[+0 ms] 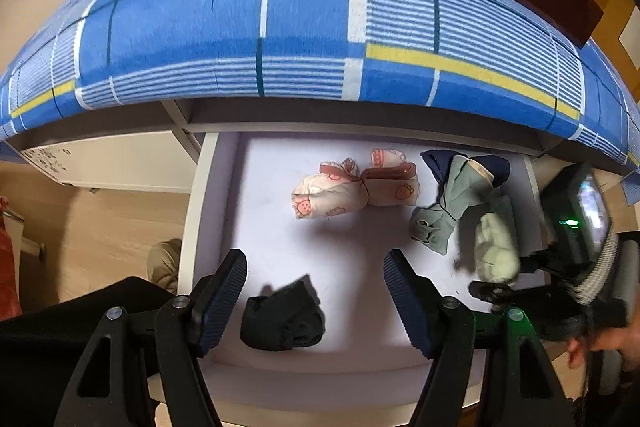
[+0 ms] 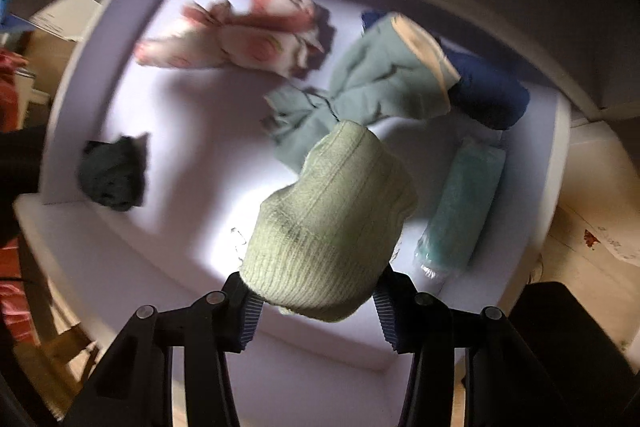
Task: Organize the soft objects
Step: 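Carry the green knit hat into the gold tray and open the right gripper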
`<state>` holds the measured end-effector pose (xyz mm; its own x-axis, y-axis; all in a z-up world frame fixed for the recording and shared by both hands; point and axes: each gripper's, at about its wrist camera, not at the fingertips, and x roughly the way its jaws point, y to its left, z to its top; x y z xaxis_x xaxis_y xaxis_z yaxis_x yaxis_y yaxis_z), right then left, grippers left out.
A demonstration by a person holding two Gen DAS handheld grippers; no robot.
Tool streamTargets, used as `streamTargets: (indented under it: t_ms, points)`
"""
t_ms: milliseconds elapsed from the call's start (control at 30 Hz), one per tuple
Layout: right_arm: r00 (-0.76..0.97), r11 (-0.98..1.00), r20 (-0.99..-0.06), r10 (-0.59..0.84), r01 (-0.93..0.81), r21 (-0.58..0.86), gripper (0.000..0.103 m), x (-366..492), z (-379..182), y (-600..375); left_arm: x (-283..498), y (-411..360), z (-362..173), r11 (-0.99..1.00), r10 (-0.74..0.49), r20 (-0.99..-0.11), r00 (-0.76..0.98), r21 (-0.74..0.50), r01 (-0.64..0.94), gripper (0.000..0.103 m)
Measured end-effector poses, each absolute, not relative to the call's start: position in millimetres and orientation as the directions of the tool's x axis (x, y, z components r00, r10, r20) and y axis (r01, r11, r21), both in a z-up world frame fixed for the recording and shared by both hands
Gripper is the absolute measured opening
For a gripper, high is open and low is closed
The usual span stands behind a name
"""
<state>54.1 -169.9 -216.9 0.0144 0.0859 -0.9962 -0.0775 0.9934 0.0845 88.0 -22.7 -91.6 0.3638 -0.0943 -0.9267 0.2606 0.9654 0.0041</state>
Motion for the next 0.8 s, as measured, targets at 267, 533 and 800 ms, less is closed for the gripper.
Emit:
streamTargets:
  t_ms: [267, 533, 800]
  points:
    - [0.171, 0.988, -0.977, 0.126, -0.107, 0.109, 0.049, 40, -140, -169, 87, -25, -85, 0.966, -0.088, -0.919, 0.385, 0.016, 0.259, 0.072]
    - [0.340, 0.975, -0.916, 0.211, -0.147, 0.169, 0.049, 21, -45, -169, 88, -27, -93, 0.965, -0.079, -0.932, 0.353, 0.017, 0.261, 0.072]
    - [0.481, 0.965, -0.842, 0.243, -0.206, 0.161, 0.049, 40, 39, -166, 89, -16, -105, 0.978, -0.061, -0.953, 0.298, 0.003, 0.211, 0.072]
